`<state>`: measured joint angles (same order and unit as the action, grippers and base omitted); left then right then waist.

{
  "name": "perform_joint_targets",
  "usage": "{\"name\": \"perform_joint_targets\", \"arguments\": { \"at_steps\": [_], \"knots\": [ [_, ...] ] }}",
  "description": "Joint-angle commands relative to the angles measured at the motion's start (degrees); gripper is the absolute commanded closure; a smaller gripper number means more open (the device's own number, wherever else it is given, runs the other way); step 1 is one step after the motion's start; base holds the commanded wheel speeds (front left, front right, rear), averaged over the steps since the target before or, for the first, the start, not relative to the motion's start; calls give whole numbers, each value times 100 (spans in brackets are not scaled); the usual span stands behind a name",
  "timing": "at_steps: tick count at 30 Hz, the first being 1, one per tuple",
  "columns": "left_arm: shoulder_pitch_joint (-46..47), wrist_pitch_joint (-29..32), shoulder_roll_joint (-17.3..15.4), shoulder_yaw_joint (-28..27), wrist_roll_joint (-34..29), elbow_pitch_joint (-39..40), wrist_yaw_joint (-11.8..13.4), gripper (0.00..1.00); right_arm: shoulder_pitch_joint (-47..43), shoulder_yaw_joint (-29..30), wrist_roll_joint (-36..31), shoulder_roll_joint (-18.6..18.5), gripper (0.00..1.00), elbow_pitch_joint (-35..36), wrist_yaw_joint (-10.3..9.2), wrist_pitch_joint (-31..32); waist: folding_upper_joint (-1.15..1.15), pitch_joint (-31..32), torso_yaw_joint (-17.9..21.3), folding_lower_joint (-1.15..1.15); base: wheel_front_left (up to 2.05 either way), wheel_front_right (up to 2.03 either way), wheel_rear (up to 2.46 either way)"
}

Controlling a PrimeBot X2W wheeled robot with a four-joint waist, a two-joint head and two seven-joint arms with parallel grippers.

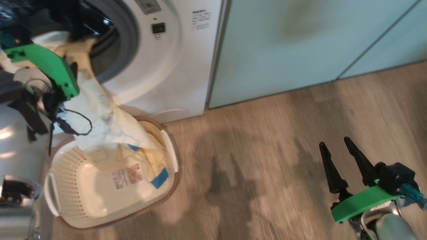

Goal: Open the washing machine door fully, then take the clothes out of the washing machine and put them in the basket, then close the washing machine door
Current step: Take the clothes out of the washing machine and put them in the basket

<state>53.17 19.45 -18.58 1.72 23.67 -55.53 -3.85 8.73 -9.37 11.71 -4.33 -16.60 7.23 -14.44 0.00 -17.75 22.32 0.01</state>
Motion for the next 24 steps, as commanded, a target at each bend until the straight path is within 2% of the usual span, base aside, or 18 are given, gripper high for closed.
{"name": "perform_joint_targets", "arguments": {
  "at_steps": [1,5,14,21,24],
  "knots": [
    [265,35,-316,-163,-33,59,25,0,111,-96,47,3,0,161,25,-56,0,-202,189,-1,0,0,0],
    [534,106,-448,-162,-11,-232,9,0,153,-114,49,52,0,179,25,-56,0,-382,293,-1,0,0,0],
    [1091,61,-575,-108,-37,-646,143,0,356,-109,63,108,0,218,25,-56,0,-797,316,-1,0,0,0],
    [1497,124,-547,-29,-29,-960,152,0,568,-152,58,123,0,241,25,-56,0,-1119,239,-1,0,0,0],
    [1576,106,-509,7,-7,-1084,71,0,616,-138,52,127,0,235,25,-56,0,-1183,207,-1,0,0,0]
  ]
}}
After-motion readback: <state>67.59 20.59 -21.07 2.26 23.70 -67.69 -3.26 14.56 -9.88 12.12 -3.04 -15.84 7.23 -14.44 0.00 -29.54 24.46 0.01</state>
